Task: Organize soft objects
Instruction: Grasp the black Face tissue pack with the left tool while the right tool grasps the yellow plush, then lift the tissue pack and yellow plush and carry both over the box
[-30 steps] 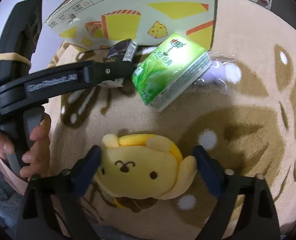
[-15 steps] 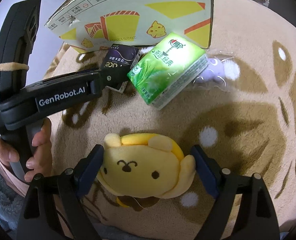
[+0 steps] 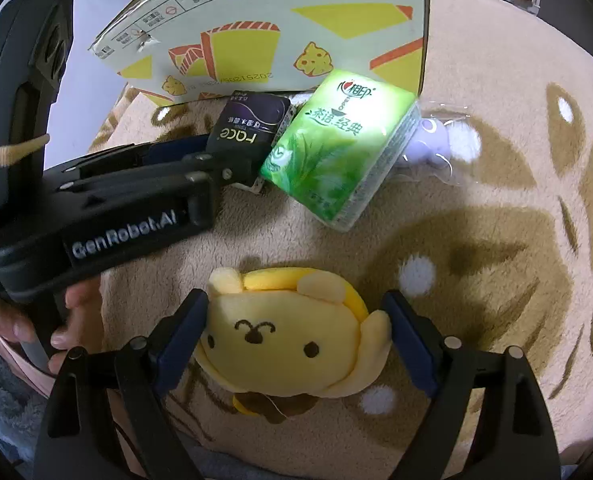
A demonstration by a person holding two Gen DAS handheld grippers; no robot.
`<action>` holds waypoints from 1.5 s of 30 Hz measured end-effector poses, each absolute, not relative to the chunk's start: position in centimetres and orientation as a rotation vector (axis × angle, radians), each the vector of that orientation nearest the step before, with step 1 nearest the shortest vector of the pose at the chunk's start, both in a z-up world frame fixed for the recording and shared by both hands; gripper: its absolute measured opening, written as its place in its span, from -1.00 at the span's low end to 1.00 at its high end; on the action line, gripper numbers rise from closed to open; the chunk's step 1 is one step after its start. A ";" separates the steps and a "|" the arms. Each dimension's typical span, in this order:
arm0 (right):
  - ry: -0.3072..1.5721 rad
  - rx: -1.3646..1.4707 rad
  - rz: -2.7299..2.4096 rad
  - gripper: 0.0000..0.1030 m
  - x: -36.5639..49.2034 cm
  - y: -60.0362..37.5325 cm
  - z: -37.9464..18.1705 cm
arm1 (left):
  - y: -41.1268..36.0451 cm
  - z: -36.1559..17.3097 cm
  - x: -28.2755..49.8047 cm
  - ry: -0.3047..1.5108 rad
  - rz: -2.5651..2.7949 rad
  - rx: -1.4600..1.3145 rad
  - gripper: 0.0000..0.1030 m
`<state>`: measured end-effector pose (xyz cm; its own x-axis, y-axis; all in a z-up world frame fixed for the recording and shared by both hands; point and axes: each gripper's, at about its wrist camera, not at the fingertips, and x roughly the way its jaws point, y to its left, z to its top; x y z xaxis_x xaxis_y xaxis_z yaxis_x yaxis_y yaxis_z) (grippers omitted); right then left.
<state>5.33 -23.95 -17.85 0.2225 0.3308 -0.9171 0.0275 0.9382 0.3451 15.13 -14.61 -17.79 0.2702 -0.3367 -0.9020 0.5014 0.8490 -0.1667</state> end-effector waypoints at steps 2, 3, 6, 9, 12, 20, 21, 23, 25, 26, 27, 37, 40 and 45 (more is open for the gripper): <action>1.337 0.308 0.214 0.79 5.3 -23.8 -17.8 | -15.2 -18.1 14.9 1.161 -0.553 0.205 -0.03; 1.336 0.302 0.214 0.79 5.4 -23.7 -17.8 | -15.5 -18.3 14.6 1.151 -0.547 0.231 -0.03; 1.336 0.292 0.217 0.76 5.4 -23.4 -17.8 | -16.1 -18.4 14.1 1.132 -0.541 0.278 -0.10; 1.342 0.345 0.209 0.69 5.4 -24.1 -18.1 | -16.1 -18.3 14.1 1.133 -0.539 0.257 -0.11; 1.331 0.324 0.213 0.60 5.1 -23.9 -17.8 | -15.7 -18.0 14.1 1.122 -0.524 0.252 -0.11; 1.255 0.313 0.206 0.41 4.4 -24.4 -16.4 | -14.3 -15.7 11.8 1.045 -0.487 0.240 -0.12; 1.237 0.306 0.199 0.41 4.2 -24.7 -16.0 | -14.1 -15.3 11.5 1.031 -0.480 0.239 -0.12; 1.184 0.296 0.182 0.41 4.0 -25.0 -14.9 | -13.5 -14.4 11.0 1.004 -0.469 0.233 -0.12; 1.129 0.294 0.162 0.41 3.6 -25.4 -13.9 | -12.8 -13.2 10.5 0.978 -0.461 0.219 -0.12; 1.096 0.296 0.155 0.41 3.4 -25.7 -13.3 | -12.4 -12.7 10.4 0.961 -0.453 0.211 -0.11; 1.060 0.298 0.148 0.41 3.1 -25.9 -12.6 | -12.1 -12.0 10.0 0.932 -0.438 0.209 -0.11; 0.737 0.239 0.089 0.41 1.5 -26.2 -7.4 | -8.8 -6.8 8.9 0.748 -0.383 0.168 -0.11; 0.660 0.222 0.078 0.41 1.9 -25.8 -6.2 | -8.6 -5.6 8.3 0.698 -0.381 0.161 -0.11; 0.560 0.204 0.071 0.41 2.5 -25.9 -4.1 | -8.6 -4.2 7.6 0.642 -0.377 0.165 -0.11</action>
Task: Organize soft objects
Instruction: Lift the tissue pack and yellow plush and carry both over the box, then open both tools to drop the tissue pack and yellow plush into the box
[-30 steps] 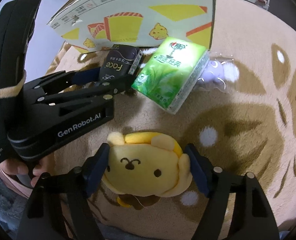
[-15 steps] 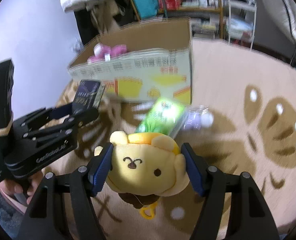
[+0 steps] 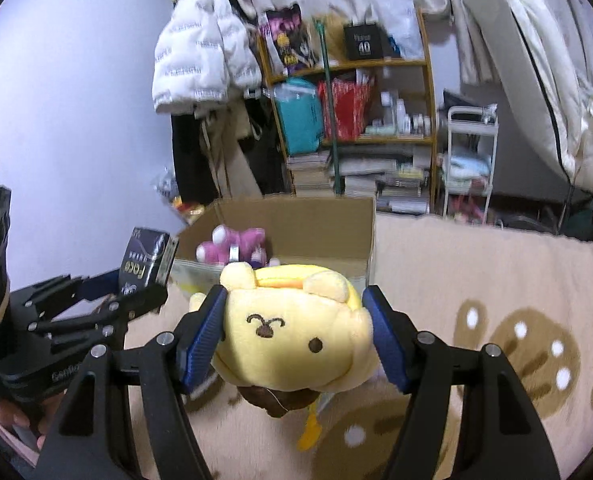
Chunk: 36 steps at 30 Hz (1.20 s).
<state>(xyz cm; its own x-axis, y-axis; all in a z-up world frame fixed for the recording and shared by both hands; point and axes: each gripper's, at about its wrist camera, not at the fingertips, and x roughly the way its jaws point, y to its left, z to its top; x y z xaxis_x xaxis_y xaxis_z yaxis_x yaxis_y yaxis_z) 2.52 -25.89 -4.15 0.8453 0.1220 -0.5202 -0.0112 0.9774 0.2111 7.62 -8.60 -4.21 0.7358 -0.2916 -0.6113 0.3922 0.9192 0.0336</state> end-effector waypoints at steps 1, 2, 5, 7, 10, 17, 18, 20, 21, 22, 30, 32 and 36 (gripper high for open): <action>0.547 0.203 0.071 0.41 2.5 -25.9 -3.8 | -8.6 -3.9 7.6 0.631 -0.377 0.163 -0.11; 0.532 0.201 0.072 0.41 2.8 -25.9 -3.4 | -8.5 -3.5 7.6 0.625 -0.380 0.154 -0.11; 0.494 0.191 0.076 0.41 3.4 -26.1 -2.6 | -8.4 -2.9 8.4 0.627 -0.397 0.114 -0.11; 0.475 0.182 0.074 0.41 4.1 -26.1 -2.1 | -8.7 -2.4 9.1 0.619 -0.385 0.125 -0.11; 0.450 0.164 0.073 0.41 5.2 -26.0 -1.2 | -8.5 -1.1 10.4 0.591 -0.380 0.115 -0.11; 0.403 0.147 0.077 0.41 7.4 -26.1 0.4 | -8.0 1.3 13.8 0.534 -0.339 0.116 -0.11; 0.398 0.144 0.078 0.41 7.8 -26.2 0.6 | -7.9 1.4 14.2 0.529 -0.333 0.120 -0.11; 0.387 0.144 0.082 0.41 8.4 -26.3 0.9 | -7.8 1.4 14.8 0.529 -0.325 0.113 -0.11; 0.381 0.140 0.084 0.42 8.9 -26.3 1.2 | -7.7 1.3 15.1 0.536 -0.328 0.107 -0.11; 0.378 0.141 0.086 0.42 9.1 -26.4 1.3 | -7.7 1.0 15.4 0.545 -0.334 0.105 -0.11; 0.366 0.134 0.091 0.43 10.6 -26.6 1.4 | -8.4 -0.9 16.8 0.582 -0.342 0.132 -0.11; 0.365 0.138 0.093 0.43 10.6 -26.6 1.5 | -8.6 -1.1 17.1 0.580 -0.342 0.139 -0.11; 0.357 0.144 0.105 0.44 11.3 -26.6 1.2 | -8.7 -1.7 18.0 0.604 -0.352 0.114 -0.11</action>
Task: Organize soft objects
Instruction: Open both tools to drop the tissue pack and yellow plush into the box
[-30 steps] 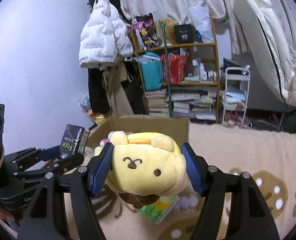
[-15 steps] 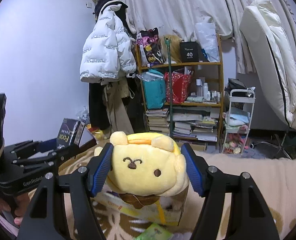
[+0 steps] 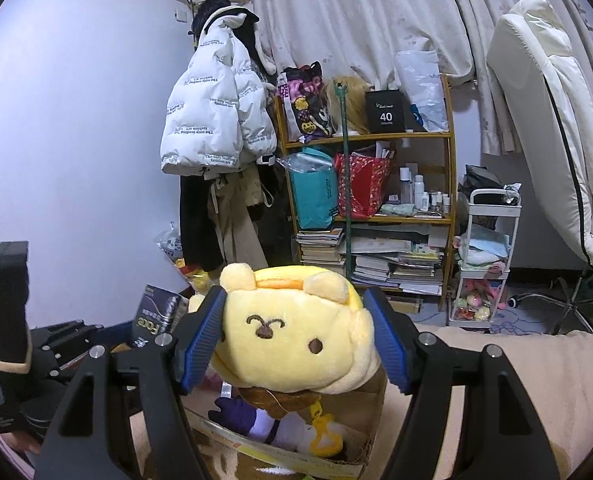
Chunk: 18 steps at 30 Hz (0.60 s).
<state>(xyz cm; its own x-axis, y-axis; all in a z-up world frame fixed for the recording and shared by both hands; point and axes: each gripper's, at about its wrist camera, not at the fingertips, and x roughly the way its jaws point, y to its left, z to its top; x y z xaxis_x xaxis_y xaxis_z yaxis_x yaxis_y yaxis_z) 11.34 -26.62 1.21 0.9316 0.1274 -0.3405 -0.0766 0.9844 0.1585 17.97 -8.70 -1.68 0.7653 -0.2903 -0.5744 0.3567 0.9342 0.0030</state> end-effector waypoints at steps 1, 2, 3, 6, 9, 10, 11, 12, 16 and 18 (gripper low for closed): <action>0.359 0.143 0.104 0.44 11.6 -26.6 1.1 | -8.7 -1.9 18.2 0.612 -0.351 0.107 -0.11; 0.361 0.143 0.103 0.44 11.8 -26.6 0.9 | -8.7 -2.3 18.5 0.620 -0.348 0.105 -0.11; 0.365 0.145 0.105 0.44 12.0 -26.6 0.5 | -8.7 -2.5 18.6 0.625 -0.347 0.106 -0.11; 0.386 0.167 0.111 0.45 12.6 -26.9 -0.4 | -8.7 -3.3 19.1 0.642 -0.352 0.099 -0.11; 0.412 0.188 0.112 0.45 13.3 -27.3 -1.4 | -8.7 -3.7 19.3 0.649 -0.355 0.096 -0.11; 0.421 0.194 0.113 0.46 13.4 -27.4 -1.8 | -8.7 -3.9 19.4 0.651 -0.355 0.093 -0.11; 0.429 0.194 0.111 0.46 13.4 -27.4 -2.1 | -8.7 -4.1 19.4 0.655 -0.356 0.089 -0.11; 0.440 0.191 0.108 0.46 13.6 -27.4 -2.4 | -8.6 -4.3 19.5 0.662 -0.356 0.086 -0.11; 0.488 0.201 0.119 0.52 13.8 -27.4 -3.8 | -8.4 -5.0 19.7 0.686 -0.346 0.081 -0.11; 0.509 0.203 0.122 0.54 13.8 -27.4 -4.4 | -8.3 -5.1 19.6 0.691 -0.341 0.085 -0.11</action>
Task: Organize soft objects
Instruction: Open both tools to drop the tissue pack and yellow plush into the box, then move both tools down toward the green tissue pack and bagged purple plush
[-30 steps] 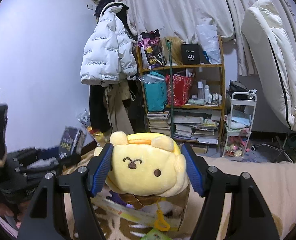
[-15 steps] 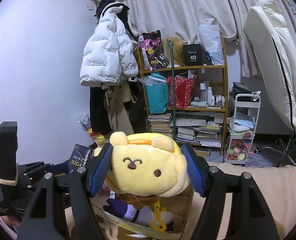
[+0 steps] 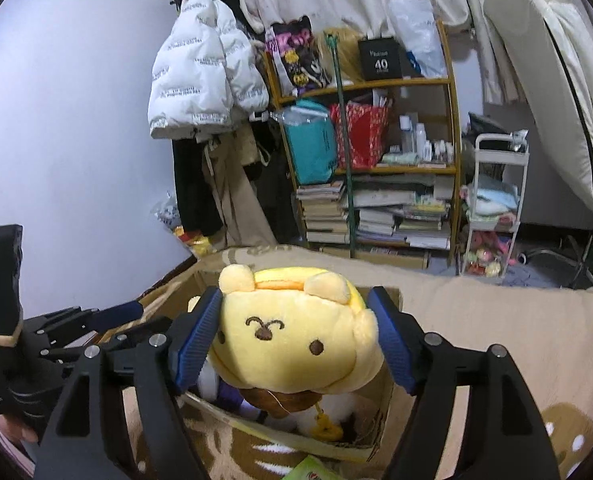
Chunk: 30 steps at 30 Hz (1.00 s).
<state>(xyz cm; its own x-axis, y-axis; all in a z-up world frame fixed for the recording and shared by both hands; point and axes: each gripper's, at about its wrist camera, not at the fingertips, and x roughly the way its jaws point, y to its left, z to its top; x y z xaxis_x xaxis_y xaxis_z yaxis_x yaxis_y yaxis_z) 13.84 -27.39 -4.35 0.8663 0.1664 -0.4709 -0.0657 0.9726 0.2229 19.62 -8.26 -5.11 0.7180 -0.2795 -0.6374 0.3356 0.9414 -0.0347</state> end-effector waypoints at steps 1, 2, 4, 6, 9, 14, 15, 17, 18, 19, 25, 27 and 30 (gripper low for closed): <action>0.520 0.197 0.122 0.56 13.8 -27.3 -4.5 | -8.2 -5.1 19.6 0.694 -0.337 0.089 -0.10; 0.529 0.192 0.119 0.57 13.8 -27.3 -4.7 | -8.2 -5.1 19.5 0.696 -0.335 0.091 -0.04; 0.537 0.192 0.118 0.60 13.7 -27.3 -4.8 | -8.1 -5.1 19.2 0.690 -0.330 0.098 0.01; 0.542 0.198 0.119 0.60 13.4 -27.3 -4.7 | -8.1 -5.0 19.1 0.691 -0.327 0.103 0.03; 0.541 0.203 0.122 0.60 13.0 -27.4 -4.5 | -8.1 -5.1 18.8 0.702 -0.328 0.110 0.09; 0.538 0.229 0.116 0.68 12.5 -27.8 -4.0 | -8.3 -5.0 18.0 0.704 -0.324 0.132 0.53; 0.536 0.230 0.113 0.75 12.3 -27.9 -3.9 | -8.3 -4.9 17.7 0.690 -0.321 0.134 0.58; 0.527 0.231 0.106 0.78 11.6 -28.0 -3.5 | -8.3 -4.6 17.2 0.678 -0.326 0.139 0.60; 0.527 0.232 0.103 0.80 11.2 -28.1 -3.4 | -8.3 -4.6 16.9 0.682 -0.331 0.143 0.60; 0.532 0.234 0.105 0.85 11.1 -28.2 -3.4 | -8.4 -4.5 16.8 0.684 -0.332 0.146 0.60; 0.541 0.254 0.082 1.00 9.1 -28.9 -3.0 | -8.1 -4.7 15.8 0.707 -0.347 0.127 0.82; 0.549 0.248 0.073 1.00 8.4 -29.2 -2.8 | -7.9 -4.6 15.4 0.700 -0.350 0.129 0.83; 0.550 0.248 0.055 1.00 7.6 -29.7 -2.7 | -8.0 -4.3 14.7 0.698 -0.358 0.140 0.83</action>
